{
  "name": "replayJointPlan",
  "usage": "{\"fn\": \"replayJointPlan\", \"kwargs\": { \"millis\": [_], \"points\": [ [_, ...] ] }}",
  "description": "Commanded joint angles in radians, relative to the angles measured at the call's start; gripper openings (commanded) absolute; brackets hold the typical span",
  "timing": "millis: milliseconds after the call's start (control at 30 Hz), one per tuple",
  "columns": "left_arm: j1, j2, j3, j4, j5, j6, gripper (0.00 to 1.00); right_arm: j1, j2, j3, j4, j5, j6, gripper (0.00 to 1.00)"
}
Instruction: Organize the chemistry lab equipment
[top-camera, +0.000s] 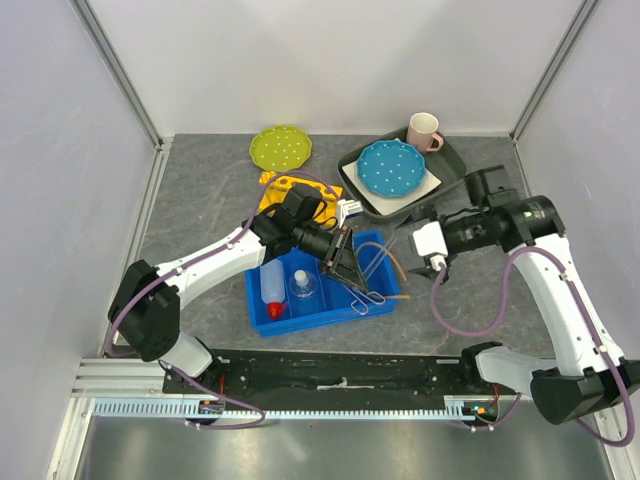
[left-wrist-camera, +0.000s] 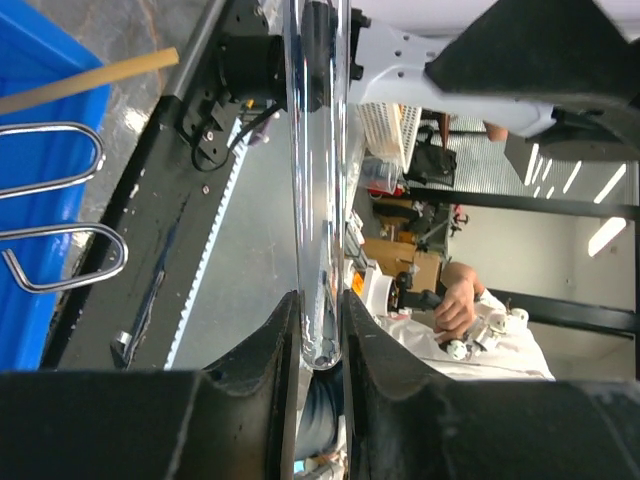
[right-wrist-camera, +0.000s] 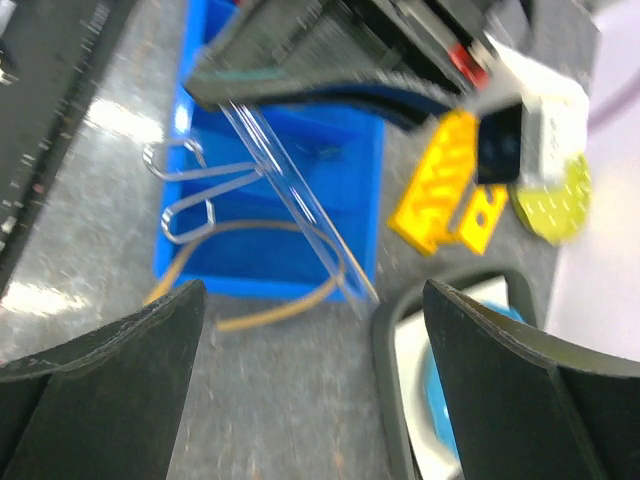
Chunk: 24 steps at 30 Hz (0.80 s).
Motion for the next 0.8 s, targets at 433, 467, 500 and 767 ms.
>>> {"fn": "replayJointPlan", "kwargs": {
  "millis": [433,467,500,767],
  "points": [
    [-0.007,-0.01,0.036,-0.036,0.165,0.062,0.13,0.415,0.071,-0.086,0.191,0.335,0.164,0.75],
    [-0.006,-0.008,0.034,-0.036,0.168,0.06,0.14,0.427,0.071,-0.092,0.192,0.346,0.163,0.7],
    [-0.007,-0.01,0.034,-0.036,0.171,0.062,0.14,0.433,0.07,-0.098,0.191,0.363,0.161,0.66],
    [-0.007,-0.014,0.03,-0.042,0.176,0.065,0.15,0.467,0.05,-0.119,0.191,0.407,0.167,0.31]
  ]
}}
